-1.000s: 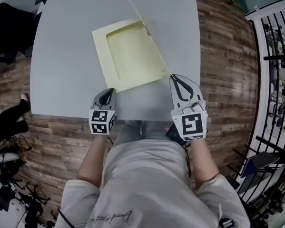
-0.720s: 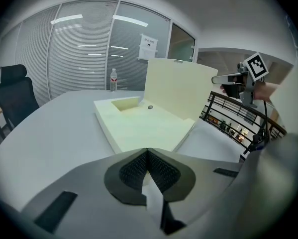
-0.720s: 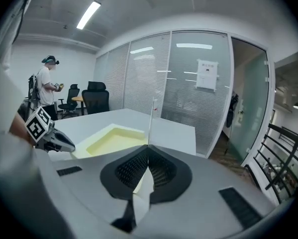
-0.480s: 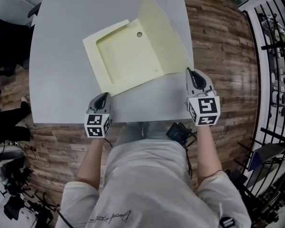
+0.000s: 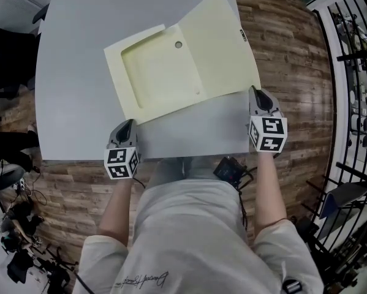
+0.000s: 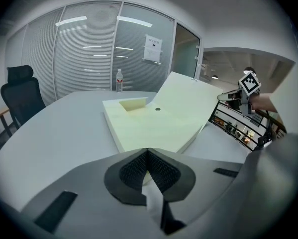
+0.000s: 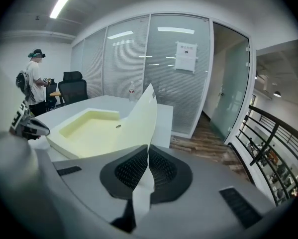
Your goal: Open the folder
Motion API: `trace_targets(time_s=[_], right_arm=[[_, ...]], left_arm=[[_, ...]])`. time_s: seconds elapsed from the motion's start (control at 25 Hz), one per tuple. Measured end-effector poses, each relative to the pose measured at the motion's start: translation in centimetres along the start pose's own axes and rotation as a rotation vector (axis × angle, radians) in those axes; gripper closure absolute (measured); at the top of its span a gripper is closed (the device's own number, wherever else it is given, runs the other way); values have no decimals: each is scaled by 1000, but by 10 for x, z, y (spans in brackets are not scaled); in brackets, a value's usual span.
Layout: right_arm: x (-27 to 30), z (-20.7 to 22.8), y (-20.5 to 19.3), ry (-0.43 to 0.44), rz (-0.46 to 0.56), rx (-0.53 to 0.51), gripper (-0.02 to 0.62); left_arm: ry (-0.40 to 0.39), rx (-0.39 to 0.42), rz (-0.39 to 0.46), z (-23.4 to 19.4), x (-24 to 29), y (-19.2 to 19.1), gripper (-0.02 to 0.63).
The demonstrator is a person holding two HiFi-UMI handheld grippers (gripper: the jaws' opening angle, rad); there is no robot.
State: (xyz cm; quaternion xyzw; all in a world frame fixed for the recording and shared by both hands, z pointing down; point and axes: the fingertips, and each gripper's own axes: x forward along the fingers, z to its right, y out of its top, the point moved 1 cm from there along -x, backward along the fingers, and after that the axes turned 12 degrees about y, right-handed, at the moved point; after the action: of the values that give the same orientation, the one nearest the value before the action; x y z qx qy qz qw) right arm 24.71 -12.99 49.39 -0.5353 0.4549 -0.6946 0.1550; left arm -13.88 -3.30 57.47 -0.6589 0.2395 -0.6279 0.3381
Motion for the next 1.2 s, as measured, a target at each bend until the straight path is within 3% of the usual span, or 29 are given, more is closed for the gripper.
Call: trace_targets(time_s=[0.36,0.56,0.68,0.92,1.2], right_arm=[[26,28,-66,-15,-125,121,552],[44,34,-98,6,-136,242,541],[50,36,-107,-3,-132,281,527],[55,40,-119,-48,-173,238,492],[58,48,-128,-97,-184,379,445]], left_arm=[[65,-11,2,-27,1,6,597],[80,-12,3,-39,4,10,597],[76,-13,4,-40,5,9,597],[77,-24,10,-39,2,11,597],[72,-42,12,-40,4,10,597]])
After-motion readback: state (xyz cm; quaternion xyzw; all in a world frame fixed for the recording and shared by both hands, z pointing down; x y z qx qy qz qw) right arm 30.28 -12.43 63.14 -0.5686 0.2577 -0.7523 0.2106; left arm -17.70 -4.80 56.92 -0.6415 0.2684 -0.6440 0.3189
